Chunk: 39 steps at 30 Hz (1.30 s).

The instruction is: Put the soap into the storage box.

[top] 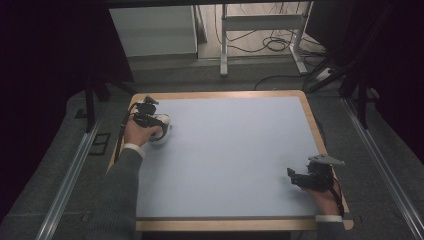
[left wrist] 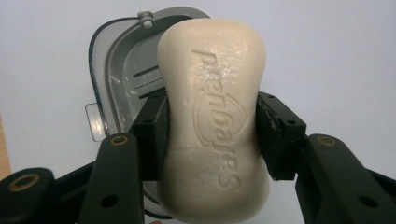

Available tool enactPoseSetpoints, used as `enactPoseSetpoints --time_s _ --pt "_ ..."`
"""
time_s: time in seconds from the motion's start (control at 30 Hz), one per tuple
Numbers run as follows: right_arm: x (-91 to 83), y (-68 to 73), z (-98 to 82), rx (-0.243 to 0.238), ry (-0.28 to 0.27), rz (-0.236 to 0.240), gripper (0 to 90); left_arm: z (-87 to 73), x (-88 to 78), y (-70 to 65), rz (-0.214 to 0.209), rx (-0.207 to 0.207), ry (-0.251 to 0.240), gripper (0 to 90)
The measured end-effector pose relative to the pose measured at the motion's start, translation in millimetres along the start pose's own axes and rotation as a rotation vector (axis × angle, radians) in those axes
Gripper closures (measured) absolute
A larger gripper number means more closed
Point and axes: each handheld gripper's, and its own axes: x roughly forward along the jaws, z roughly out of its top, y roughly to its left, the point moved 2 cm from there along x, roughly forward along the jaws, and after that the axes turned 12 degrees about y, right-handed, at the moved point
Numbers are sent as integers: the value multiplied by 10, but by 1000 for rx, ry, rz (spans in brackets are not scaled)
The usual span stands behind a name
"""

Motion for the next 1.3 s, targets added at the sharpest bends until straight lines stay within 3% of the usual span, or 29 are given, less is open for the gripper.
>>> enactPoseSetpoints --time_s 0.17,0.23,0.37,0.57,0.8,0.9,1.1,1.3 --pt "-6 4 2 1 -1 -2 94 -1 18 -10 6 -3 -10 478" --pt "-7 -1 1 1 -2 -3 94 -4 -20 -18 -19 -18 -47 430" --pt "-9 7 1 1 -1 -2 94 -28 -89 -73 -38 -3 -66 368" --pt "-11 15 3 -2 -4 -2 95 -118 -170 -194 -63 53 -102 333" --pt "-4 19 4 -6 -1 -4 94 -249 -274 -311 -128 107 -151 314" --pt "-11 28 9 -3 -1 -1 95 -337 -287 -391 -168 153 -166 302" --pt "-13 38 6 -10 -3 -4 95 -521 -268 -540 -197 227 -193 293" --pt "-19 36 5 -8 -2 -4 94 -743 -256 -629 -236 265 -227 285"
